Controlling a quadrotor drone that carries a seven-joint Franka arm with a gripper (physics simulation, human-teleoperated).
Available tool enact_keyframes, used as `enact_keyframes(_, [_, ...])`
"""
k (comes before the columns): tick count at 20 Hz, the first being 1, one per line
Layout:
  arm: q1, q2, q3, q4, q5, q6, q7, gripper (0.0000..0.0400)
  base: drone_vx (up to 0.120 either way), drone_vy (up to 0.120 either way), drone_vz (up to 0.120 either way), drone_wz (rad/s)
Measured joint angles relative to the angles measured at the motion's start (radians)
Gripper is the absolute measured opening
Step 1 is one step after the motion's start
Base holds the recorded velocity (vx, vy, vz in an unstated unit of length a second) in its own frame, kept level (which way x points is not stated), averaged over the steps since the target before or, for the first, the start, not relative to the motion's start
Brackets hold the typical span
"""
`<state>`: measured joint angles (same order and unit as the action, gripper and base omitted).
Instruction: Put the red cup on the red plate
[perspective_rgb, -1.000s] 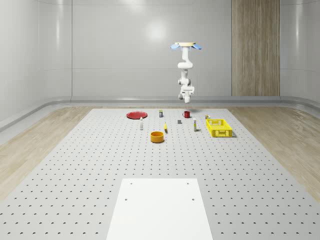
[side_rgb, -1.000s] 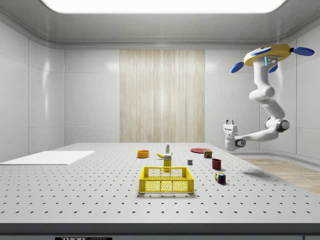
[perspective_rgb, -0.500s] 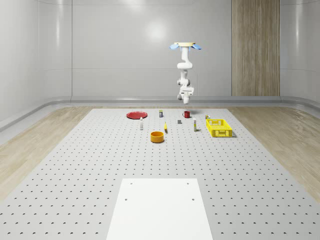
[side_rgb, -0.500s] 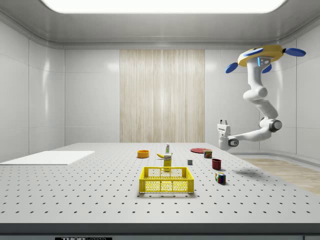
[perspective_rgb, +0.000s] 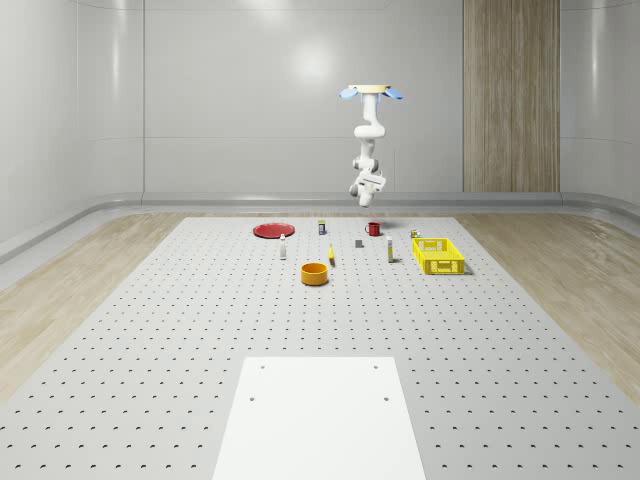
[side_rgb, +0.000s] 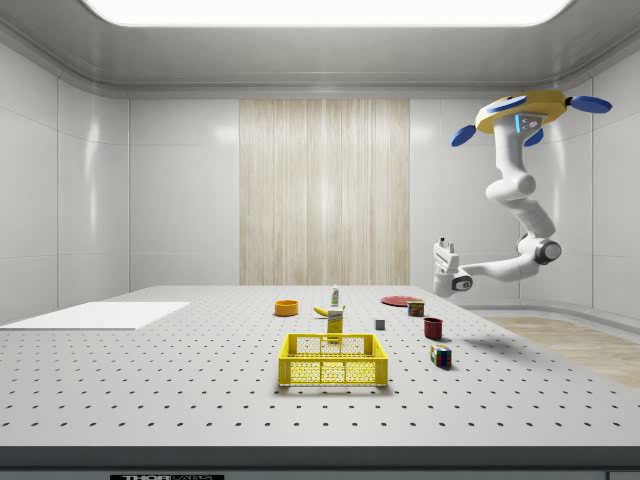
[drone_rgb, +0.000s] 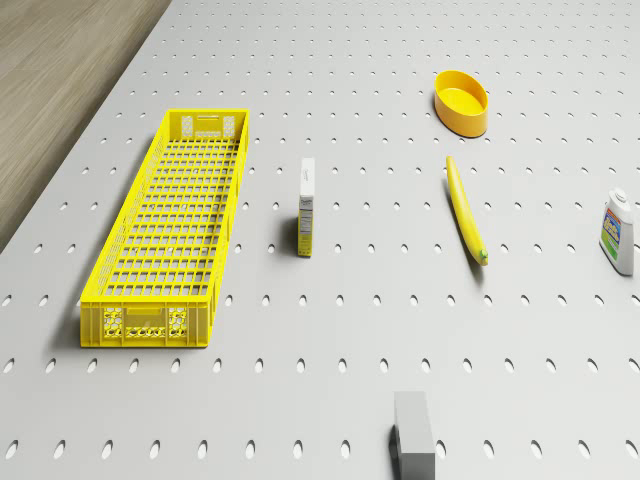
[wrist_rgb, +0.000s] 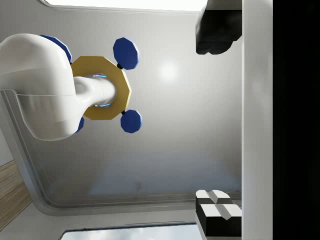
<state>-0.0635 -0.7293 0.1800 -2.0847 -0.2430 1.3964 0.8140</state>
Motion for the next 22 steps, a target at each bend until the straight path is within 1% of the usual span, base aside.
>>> enact_keyframes(1, [-0.01,-0.003,0.031,-0.009,-0.044,0.002,0.006,0.04,0.0,0.0,0.0,0.0])
enact_keyframes(3, [-0.035,-0.01,0.107,-0.039,-0.154,0.007,0.023,0.04,0.0,0.0,-0.12,0.0])
enact_keyframes(6, [-0.09,-0.03,0.262,-0.126,-0.386,0.019,0.064,0.04,0.0,0.0,-0.12,0.0])
enact_keyframes(8, [-0.14,-0.052,0.387,-0.223,-0.586,0.028,0.108,0.04,0.0,0.0,-0.12,0.0])
enact_keyframes(10, [-0.205,-0.079,0.516,-0.348,-0.81,0.031,0.171,0.04,0.0,0.0,-0.12,0.0])
enact_keyframes(12, [-0.288,-0.109,0.636,-0.48,-1.038,0.02,0.252,0.04,0.0,0.0,-0.12,0.0])
enact_keyframes(13, [-0.336,-0.123,0.69,-0.541,-1.145,0.008,0.296,0.04,0.0,0.0,-0.12,0.0])
enact_keyframes(15, [-0.442,-0.151,0.784,-0.642,-1.333,-0.03,0.386,0.04,0.0,0.0,-0.12,0.0])
enact_keyframes(17, [-0.551,-0.177,0.859,-0.711,-1.477,-0.078,0.469,0.04,0.0,0.0,-0.12,0.0])
enact_keyframes(20, [-0.694,-0.214,0.94,-0.769,-1.615,-0.145,0.569,0.04,0.0,0.0,-0.12,0.0])
enact_keyframes(22, [-0.768,-0.236,0.977,-0.788,-1.669,-0.179,0.618,0.04,0.0,0.0,-0.12,0.0])
